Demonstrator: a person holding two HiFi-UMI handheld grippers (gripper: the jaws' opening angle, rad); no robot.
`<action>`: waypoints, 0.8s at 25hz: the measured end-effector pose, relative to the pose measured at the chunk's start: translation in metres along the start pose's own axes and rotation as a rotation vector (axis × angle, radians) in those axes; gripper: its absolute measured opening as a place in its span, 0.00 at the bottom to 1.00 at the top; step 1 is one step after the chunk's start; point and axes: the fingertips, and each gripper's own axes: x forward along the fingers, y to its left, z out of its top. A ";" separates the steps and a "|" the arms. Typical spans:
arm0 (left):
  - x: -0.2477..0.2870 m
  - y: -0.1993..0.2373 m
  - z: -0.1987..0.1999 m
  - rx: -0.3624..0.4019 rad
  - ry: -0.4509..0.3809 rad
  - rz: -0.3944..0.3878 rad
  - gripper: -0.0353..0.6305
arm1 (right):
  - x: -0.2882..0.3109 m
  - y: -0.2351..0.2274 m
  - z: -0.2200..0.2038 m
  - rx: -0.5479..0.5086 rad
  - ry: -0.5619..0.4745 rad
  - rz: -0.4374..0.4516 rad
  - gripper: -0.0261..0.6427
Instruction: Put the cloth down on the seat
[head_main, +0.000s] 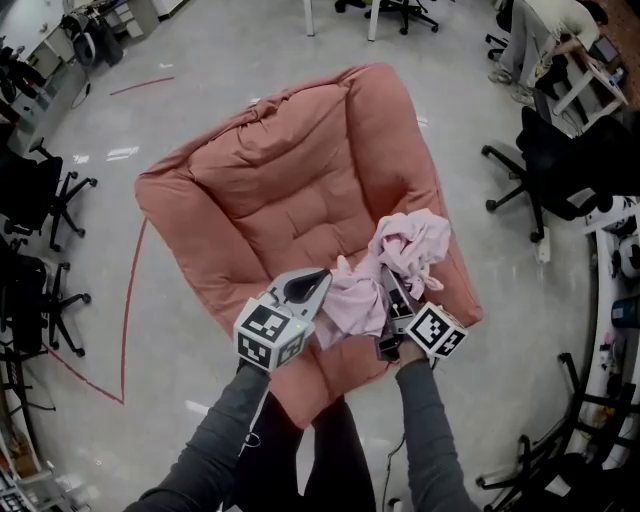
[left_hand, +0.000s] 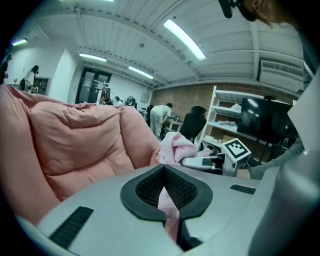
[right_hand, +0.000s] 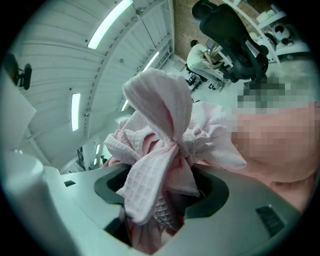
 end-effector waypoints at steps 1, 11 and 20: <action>0.008 0.004 -0.005 -0.005 0.001 -0.006 0.06 | 0.009 -0.003 -0.004 -0.021 0.008 -0.006 0.47; 0.071 0.048 -0.045 -0.016 0.038 -0.023 0.06 | 0.083 -0.038 -0.037 -0.332 0.102 -0.126 0.47; 0.107 0.079 -0.095 -0.047 0.114 0.008 0.06 | 0.136 -0.088 -0.067 -0.535 0.206 -0.292 0.47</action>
